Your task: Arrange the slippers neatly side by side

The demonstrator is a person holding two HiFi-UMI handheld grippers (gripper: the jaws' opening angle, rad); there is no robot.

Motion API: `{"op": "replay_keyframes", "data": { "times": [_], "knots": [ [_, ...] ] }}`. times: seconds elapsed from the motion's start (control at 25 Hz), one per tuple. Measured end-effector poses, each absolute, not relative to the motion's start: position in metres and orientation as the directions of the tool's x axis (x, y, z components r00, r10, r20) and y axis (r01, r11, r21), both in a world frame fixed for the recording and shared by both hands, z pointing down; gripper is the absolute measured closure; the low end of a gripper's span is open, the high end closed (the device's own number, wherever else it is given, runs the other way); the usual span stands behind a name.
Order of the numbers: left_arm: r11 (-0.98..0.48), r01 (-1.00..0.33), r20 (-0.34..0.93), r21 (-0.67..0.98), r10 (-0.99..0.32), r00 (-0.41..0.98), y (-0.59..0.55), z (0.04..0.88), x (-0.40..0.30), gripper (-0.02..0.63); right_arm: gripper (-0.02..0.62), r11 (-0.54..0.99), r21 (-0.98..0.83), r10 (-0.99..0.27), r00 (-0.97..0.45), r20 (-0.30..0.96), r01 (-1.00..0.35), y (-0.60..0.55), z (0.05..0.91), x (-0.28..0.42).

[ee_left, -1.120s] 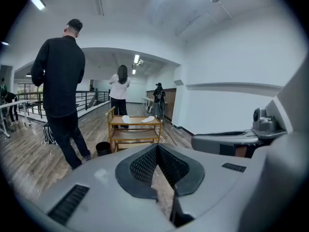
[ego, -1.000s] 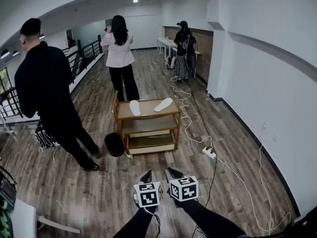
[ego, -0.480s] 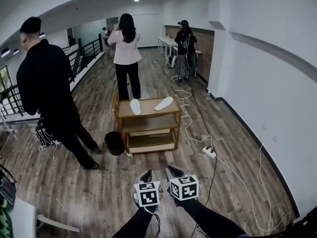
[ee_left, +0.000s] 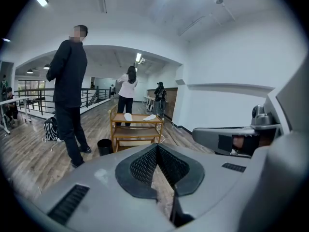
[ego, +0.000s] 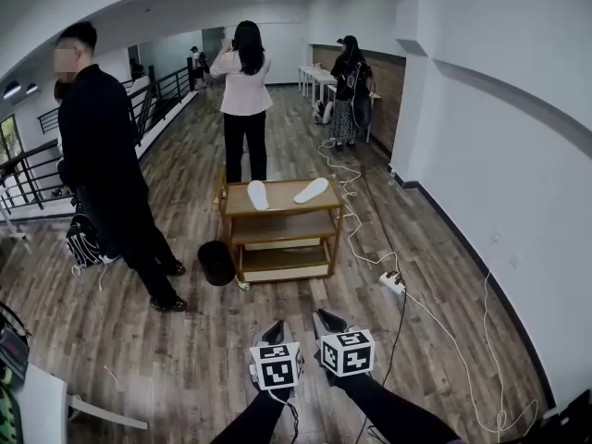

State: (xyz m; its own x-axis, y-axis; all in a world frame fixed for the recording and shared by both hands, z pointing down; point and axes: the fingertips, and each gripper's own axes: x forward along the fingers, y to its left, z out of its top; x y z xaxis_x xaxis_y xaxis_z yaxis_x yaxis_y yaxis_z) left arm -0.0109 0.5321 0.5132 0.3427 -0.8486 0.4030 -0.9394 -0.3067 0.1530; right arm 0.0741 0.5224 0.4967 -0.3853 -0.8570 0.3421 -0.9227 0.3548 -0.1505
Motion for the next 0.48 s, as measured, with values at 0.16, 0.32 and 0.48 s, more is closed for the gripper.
{"op": "replay_keyframes", "data": {
  "times": [0.16,0.32,0.48],
  "knots": [
    [-0.297,-0.941,0.424,0.163,-0.84,0.339,0.538,0.526,-0.023,0.607,0.565,0.352,-0.171,-0.86,-0.39,0.329,-0.92,0.526,0.498,0.064],
    [-0.29,-0.939,0.444,0.187,-0.827,0.344,0.532,0.54,-0.021,0.607,0.565,0.352,-0.168,-0.853,-0.389,0.349,-0.921,0.517,0.508,0.063],
    [-0.279,-0.943,0.465,0.181,-0.821,0.332,0.51,0.554,-0.023,0.607,0.565,0.345,-0.184,-0.844,-0.39,0.368,-0.92,0.494,0.524,0.067]
  ]
}}
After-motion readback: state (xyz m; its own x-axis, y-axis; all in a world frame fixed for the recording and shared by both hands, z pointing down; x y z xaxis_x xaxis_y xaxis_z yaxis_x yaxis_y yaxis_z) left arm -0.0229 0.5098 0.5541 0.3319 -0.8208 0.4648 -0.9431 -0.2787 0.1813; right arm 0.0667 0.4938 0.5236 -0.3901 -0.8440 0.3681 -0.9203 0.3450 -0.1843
